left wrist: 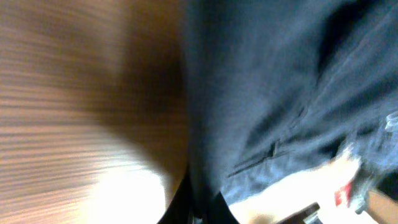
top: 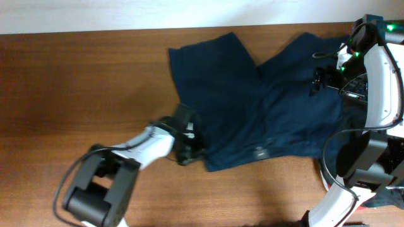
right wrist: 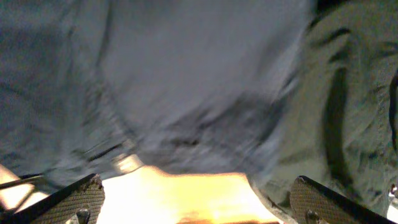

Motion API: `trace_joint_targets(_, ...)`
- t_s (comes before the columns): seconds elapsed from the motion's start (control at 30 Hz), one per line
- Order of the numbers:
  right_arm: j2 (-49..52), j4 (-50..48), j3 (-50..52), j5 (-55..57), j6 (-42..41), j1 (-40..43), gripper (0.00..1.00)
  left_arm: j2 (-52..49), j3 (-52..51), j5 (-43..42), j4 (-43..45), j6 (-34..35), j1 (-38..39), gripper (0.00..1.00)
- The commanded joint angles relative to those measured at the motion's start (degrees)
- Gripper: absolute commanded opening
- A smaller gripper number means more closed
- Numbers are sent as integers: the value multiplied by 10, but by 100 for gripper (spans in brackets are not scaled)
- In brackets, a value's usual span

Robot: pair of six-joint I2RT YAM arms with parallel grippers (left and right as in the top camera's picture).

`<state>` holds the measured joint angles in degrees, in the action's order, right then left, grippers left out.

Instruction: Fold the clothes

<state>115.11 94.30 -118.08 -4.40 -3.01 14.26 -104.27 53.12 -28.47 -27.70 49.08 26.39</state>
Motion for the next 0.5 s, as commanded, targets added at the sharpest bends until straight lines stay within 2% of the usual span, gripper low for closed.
trace_joint_targets(0.0,-14,3,-3,-5,-5,1,99,55,15,236,-109,-196,-213,1)
trace_joint_targets(0.03,-14,3,-3,-13,-5,1,99,70,51,250,-112,-235,-278,0)
trace_joint_targets(0.1,-14,5,-3,-21,-5,1,99,75,179,252,-97,-250,-410,0)
trace_joint_targets(0.13,-14,5,-3,-25,-5,0,99,75,216,248,-79,-250,-435,0)
trace_joint_targets(0.2,-14,4,-3,-29,-5,0,99,75,284,246,-54,-250,-461,64)
trace_joint_targets(0.23,-14,4,-3,-29,-5,0,99,75,289,220,-76,-250,-461,85)
trace_joint_targets(0.27,-14,4,-3,-35,-5,0,99,74,286,191,-128,-250,-455,99)
trace_joint_targets(0.4,-14,8,1,-97,12,-12,99,73,279,193,-392,-250,-420,99)
trace_joint_targets(0.47,-14,-6,26,-111,12,-47,99,73,262,193,-438,-250,-393,99)
